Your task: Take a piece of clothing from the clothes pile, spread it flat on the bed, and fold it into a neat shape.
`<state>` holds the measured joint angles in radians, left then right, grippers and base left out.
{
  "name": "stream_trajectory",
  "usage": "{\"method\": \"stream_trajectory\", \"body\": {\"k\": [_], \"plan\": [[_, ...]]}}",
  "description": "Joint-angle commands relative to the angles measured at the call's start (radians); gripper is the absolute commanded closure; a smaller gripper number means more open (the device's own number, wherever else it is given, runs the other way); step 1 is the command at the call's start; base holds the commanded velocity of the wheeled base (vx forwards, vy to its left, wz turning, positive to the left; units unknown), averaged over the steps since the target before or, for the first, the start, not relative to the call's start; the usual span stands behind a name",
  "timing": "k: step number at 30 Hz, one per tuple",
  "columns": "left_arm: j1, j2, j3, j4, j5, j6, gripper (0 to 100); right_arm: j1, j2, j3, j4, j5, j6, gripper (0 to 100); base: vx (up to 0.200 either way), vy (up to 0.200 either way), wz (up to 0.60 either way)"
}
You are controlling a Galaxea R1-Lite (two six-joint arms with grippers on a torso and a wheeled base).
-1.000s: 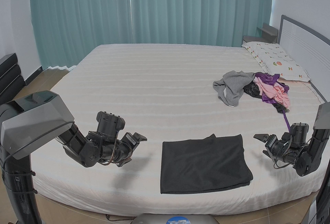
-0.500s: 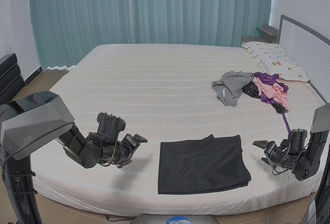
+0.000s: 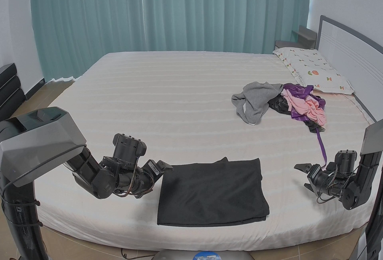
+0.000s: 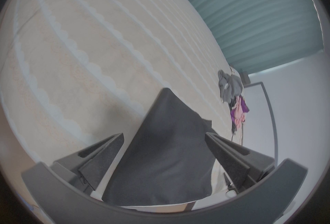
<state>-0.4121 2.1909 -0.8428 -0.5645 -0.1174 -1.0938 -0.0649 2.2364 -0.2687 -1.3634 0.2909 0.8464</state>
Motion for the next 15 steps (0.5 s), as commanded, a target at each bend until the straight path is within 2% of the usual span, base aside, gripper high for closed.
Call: {"method": "stream_trajectory", "body": {"k": [1,7,14,15], "plan": [[-0.007,0.007,0.027,-0.005,-0.008,0.066,0,0.004,0.003,0.0,0.0,0.001,-0.001,0,0.0,0.0,0.0],[-0.016,0.021,0.045,-0.006,-0.06,0.212,0,0.011,0.003,0.003,0.0,0.001,-0.001,0,0.0,0.0,0.0],[-0.03,0.056,0.045,-0.034,-0.045,0.275,0,0.013,0.003,0.003,0.0,0.001,-0.001,0,0.0,0.0,0.0],[-0.037,0.066,0.054,-0.072,-0.045,0.279,0,0.014,0.005,0.002,0.0,0.001,-0.001,0,0.0,0.0,0.0]]}}
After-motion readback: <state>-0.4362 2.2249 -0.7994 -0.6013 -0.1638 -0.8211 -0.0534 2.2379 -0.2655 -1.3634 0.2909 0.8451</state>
